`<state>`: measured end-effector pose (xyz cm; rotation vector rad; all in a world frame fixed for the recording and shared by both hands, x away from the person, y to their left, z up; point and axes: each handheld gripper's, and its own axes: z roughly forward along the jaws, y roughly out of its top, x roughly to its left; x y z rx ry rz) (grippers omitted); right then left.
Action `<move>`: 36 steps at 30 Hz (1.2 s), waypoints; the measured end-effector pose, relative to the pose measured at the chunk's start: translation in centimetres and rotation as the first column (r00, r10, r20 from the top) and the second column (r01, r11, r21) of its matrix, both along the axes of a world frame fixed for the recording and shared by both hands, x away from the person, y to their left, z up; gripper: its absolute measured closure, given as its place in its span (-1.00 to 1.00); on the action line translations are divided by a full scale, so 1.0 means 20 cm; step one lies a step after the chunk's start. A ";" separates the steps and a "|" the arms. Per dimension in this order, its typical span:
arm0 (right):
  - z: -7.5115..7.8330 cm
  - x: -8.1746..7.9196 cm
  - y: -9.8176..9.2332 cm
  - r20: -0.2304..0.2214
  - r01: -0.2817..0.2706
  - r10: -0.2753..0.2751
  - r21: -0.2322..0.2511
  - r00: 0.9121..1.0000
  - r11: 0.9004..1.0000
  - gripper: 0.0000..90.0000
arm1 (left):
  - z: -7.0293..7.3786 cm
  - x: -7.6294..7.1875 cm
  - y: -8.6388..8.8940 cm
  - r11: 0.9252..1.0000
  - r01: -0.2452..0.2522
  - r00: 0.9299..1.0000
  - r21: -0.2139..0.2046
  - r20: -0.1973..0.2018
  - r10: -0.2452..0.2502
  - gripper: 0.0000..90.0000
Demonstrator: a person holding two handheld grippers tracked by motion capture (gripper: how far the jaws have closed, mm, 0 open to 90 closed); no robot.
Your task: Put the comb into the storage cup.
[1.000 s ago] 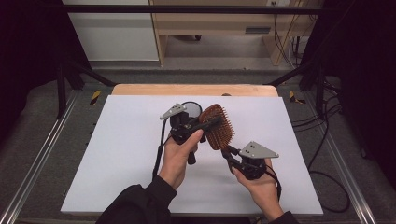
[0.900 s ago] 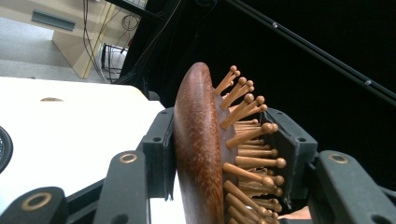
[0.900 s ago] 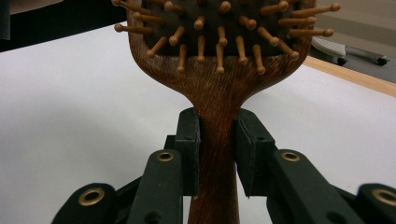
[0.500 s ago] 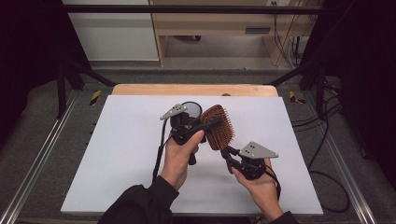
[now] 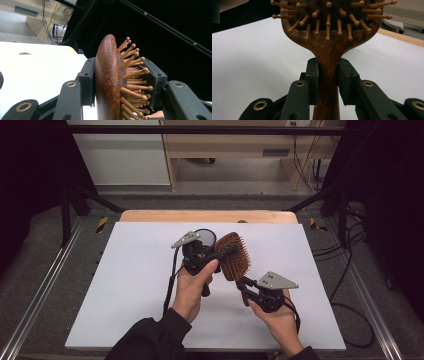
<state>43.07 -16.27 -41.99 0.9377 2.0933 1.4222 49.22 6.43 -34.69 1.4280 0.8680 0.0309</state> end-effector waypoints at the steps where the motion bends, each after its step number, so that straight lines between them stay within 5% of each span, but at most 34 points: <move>1: 0.00 0.00 0.00 -0.001 -0.003 0.003 0.001 1.000 1.000 0.60 | 0.00 0.00 0.00 1.000 0.000 1.000 0.001 0.003 0.000 0.15; 8: 0.00 0.00 0.00 -0.002 -0.003 0.003 0.005 1.000 1.000 0.58 | 0.00 0.00 0.00 1.000 -0.001 1.000 -0.001 0.007 0.001 0.15; 17: -0.01 0.00 0.00 -0.025 0.004 -0.004 0.008 1.000 1.000 0.12 | 0.01 0.02 0.04 1.000 -0.027 0.999 0.008 0.020 0.027 0.15; 26: -0.01 0.01 -0.05 0.001 0.025 -0.025 0.094 1.000 0.995 -0.33 | 0.03 0.04 0.11 0.998 -0.064 0.997 0.023 0.042 0.063 0.15; 33: -0.02 0.00 -0.06 0.068 0.014 -0.020 0.090 0.997 0.996 -0.56 | 0.06 0.05 0.14 0.996 -0.082 0.995 0.028 0.057 0.080 0.15; 36: -0.03 0.00 -0.07 0.061 0.016 -0.021 0.093 0.998 0.996 -0.63 | 0.07 0.05 0.16 0.996 -0.088 0.994 0.026 0.064 0.086 0.15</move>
